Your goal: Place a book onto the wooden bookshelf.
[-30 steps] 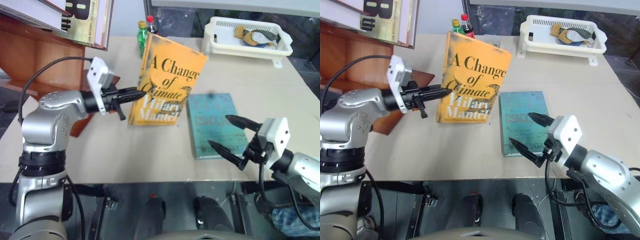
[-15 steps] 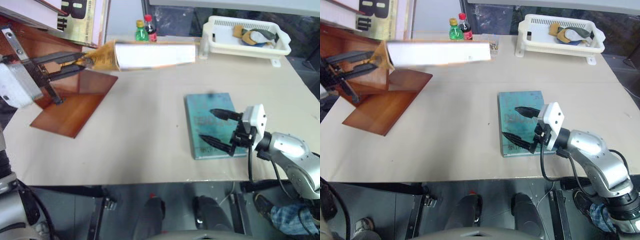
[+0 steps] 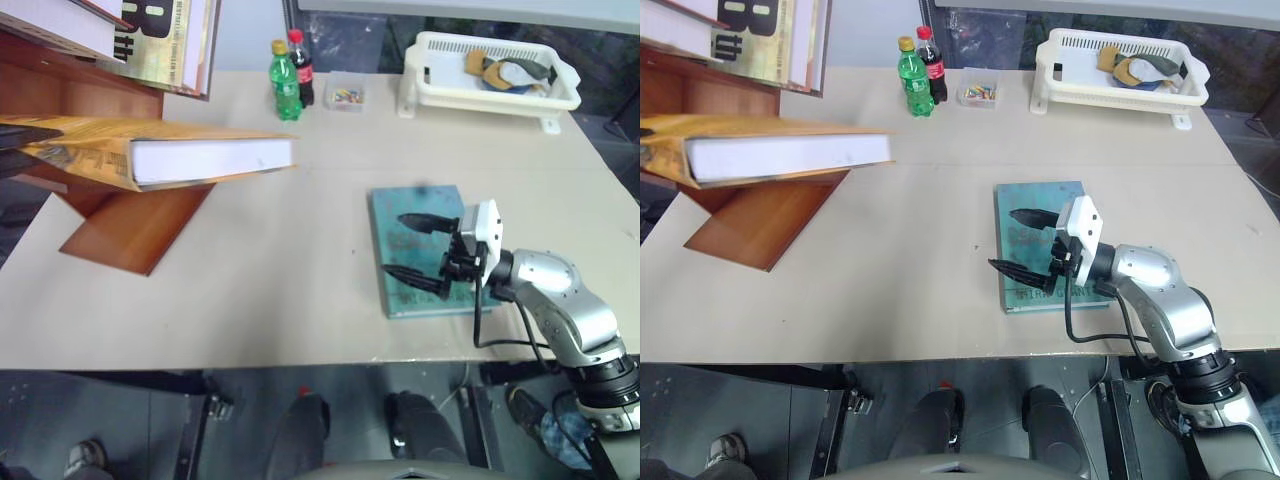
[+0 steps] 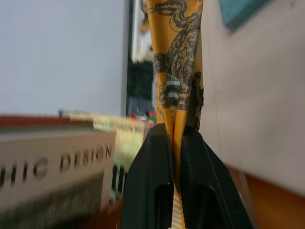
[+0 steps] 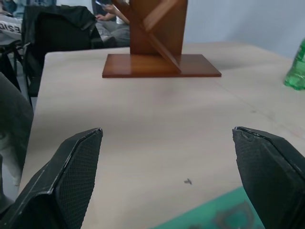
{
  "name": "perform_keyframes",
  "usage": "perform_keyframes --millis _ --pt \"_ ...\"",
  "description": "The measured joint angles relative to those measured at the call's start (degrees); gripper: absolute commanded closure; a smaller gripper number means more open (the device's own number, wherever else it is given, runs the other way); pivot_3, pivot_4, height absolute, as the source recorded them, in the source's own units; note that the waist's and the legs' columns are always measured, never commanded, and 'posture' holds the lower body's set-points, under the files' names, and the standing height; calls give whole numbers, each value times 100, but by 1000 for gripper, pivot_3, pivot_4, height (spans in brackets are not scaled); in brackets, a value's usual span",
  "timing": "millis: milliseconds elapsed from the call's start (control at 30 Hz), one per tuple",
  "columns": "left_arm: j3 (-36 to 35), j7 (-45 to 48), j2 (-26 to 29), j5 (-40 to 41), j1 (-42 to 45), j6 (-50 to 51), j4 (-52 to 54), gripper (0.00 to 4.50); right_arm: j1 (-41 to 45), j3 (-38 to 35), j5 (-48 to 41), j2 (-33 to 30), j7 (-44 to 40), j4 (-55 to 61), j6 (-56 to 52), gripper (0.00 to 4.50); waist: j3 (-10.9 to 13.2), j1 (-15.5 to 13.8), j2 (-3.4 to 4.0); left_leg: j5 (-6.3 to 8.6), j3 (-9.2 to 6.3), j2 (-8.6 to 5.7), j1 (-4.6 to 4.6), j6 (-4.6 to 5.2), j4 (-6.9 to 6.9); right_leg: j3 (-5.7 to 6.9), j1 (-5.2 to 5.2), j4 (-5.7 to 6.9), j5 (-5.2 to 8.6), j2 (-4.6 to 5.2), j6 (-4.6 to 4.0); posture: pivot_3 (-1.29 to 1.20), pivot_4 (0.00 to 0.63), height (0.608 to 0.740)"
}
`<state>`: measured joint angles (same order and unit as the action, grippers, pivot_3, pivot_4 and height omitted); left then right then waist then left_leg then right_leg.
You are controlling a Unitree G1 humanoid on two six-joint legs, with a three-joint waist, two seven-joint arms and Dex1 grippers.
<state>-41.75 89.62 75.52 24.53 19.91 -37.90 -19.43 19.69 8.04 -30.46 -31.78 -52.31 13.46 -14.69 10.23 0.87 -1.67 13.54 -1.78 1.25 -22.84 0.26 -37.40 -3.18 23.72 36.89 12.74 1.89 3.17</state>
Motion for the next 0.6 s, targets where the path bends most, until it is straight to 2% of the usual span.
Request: perform_keyframes --millis 100,167,200,233,267,333,433,600 --pt "293 97 267 -156 315 -540 -862 4477 -2 -1 65 64 -49 -23 1 0 0 -5 -1 0 -1 0 -1 0 0 2 1 3 0 -1 0 0 150 740" --pt "694 99 373 -302 719 -879 -1412 4477 -3 -6 81 87 -66 -22 1 0 -1 -19 -2 0 -3 -1 -1 0 -1 4 0 3 0 -2 1 0 150 740" --pt "1158 56 392 -554 1247 -1217 -1993 4477 -42 -32 86 93 -59 8 -3 0 -1 -18 -2 0 -1 -2 1 0 -1 2 0 7 1 -1 2 0 150 740" --pt "1336 -1 399 -706 1471 -1315 -2214 4477 -49 -32 89 94 -52 16 -9 0 -1 -22 -3 0 -4 -2 -1 0 -2 4 0 9 -2 -2 8 0 150 740" --pt "1819 -240 402 -1195 2122 -1574 -2880 4477 -98 -58 96 92 -12 70 -20 0 -4 -35 -6 0 -7 -3 -1 0 -4 6 -1 9 -11 -7 23 0 150 740" --pt "2432 -536 362 -1851 2846 -1890 -3609 4477 -199 -113 97 87 41 223 -55 0 -5 -21 -8 0 -5 -4 -3 0 -4 3 -1 12 -12 -7 22 0 150 740" --pt "2937 -947 312 -2463 3514 -2147 -4199 4477 -328 -180 97 70 126 395 -143 0 -7 -18 -11 0 -7 -4 -3 0 -4 4 -1 12 -13 -6 22 0 150 740" --pt "3812 -2283 432 -3743 4323 -2259 -4893 4477 -627 -266 93 9 293 784 -317 0 -13 -70 -5 -1 -13 -4 12 0 -11 8 -5 43 1 -5 44 0 150 740"
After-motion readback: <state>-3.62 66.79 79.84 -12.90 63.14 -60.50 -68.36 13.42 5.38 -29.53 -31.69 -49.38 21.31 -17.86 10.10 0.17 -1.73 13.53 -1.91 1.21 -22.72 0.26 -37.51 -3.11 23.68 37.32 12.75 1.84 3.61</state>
